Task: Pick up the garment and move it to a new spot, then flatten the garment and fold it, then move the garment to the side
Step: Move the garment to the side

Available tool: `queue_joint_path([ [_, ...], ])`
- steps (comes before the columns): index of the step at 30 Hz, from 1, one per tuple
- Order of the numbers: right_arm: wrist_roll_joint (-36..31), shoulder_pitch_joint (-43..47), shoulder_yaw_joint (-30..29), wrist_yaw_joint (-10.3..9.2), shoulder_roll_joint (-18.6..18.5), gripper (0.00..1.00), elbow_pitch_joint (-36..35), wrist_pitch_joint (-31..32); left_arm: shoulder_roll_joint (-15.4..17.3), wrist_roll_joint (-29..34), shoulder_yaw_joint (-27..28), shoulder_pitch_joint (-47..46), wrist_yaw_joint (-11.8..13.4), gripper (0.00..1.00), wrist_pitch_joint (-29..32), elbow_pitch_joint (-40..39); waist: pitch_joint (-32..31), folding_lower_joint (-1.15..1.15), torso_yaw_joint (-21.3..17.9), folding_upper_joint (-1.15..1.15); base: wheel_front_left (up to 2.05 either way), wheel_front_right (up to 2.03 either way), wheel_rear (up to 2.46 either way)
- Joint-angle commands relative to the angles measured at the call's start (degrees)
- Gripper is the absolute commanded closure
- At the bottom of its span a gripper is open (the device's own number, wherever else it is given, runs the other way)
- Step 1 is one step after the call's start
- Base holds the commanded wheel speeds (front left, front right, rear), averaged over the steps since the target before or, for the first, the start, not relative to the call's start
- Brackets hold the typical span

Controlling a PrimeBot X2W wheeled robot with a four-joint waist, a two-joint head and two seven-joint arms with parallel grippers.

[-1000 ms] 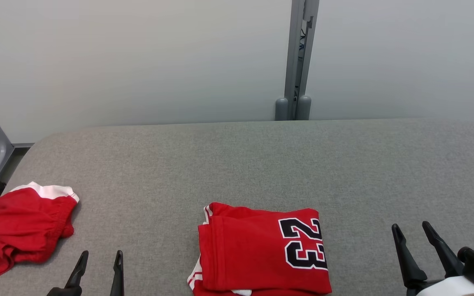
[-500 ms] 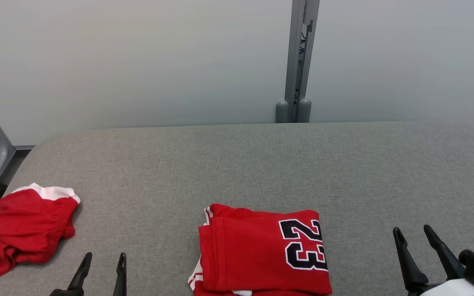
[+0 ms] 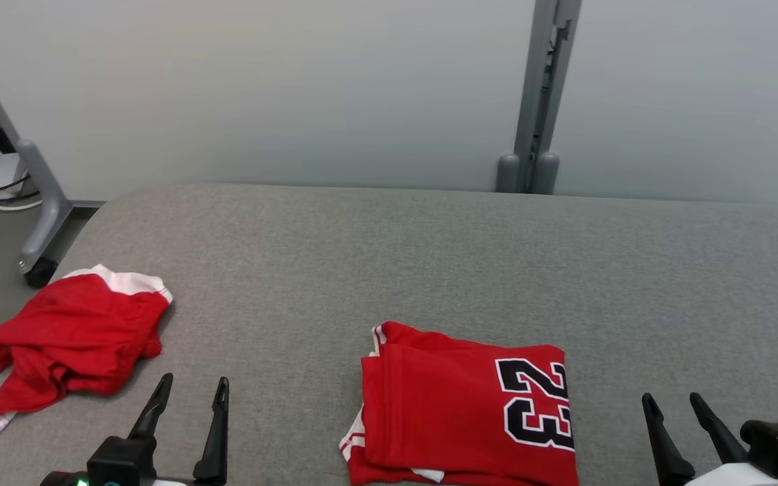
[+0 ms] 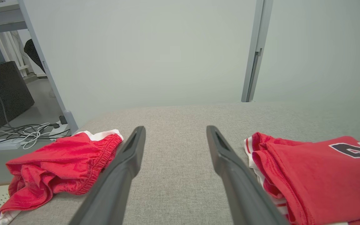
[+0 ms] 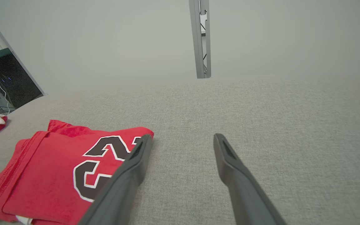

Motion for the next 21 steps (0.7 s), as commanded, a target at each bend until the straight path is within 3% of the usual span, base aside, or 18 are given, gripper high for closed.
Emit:
queue_joint_path([
  [1, 0.79, -1.68, 0.79, 0.01, -0.01, 0.0, 2.93, -1.11, -0.12, 0.88, -0.43, -2.07, -0.7, 0.0, -0.1, 0.33, 1.39, 0.0, 3.47, 0.0, 0.0, 0.0, 0.0],
  [11, 4.68, -9.26, 7.6, 0.01, 1.13, 0.0, 19.82, -3.16, -1.23, 1.35, -1.88, -6.47, -2.5, 0.0, -0.77, 2.46, 3.82, 0.0, 10.65, 0.0, 0.0, 0.0, 0.0],
  [19, 7.01, -11.88, 9.3, 0.01, 1.67, 0.0, 28.83, -2.19, -1.74, 1.27, -1.71, -7.52, -3.03, 0.0, -1.47, 3.5, 4.6, 0.0, 12.1, 0.0, 0.0, 0.0, 0.0],
  [20, 7.5, -12.18, 9.72, 0.01, 1.77, 0.34, 29.63, -1.72, -1.79, 1.29, -1.63, -7.69, -3.07, 0.0, -1.6, 3.59, 4.71, 0.0, 12.05, 0.0, 0.0, 0.0, 0.0],
  [21, 7.76, -12.54, 10.13, 0.01, 1.8, 0.77, 30.03, -1.79, -1.87, 1.35, -1.63, -7.86, -3.14, 0.0, -1.62, 3.65, 4.79, 0.0, 11.94, 0.0, 0.0, 0.0, 0.0],
])
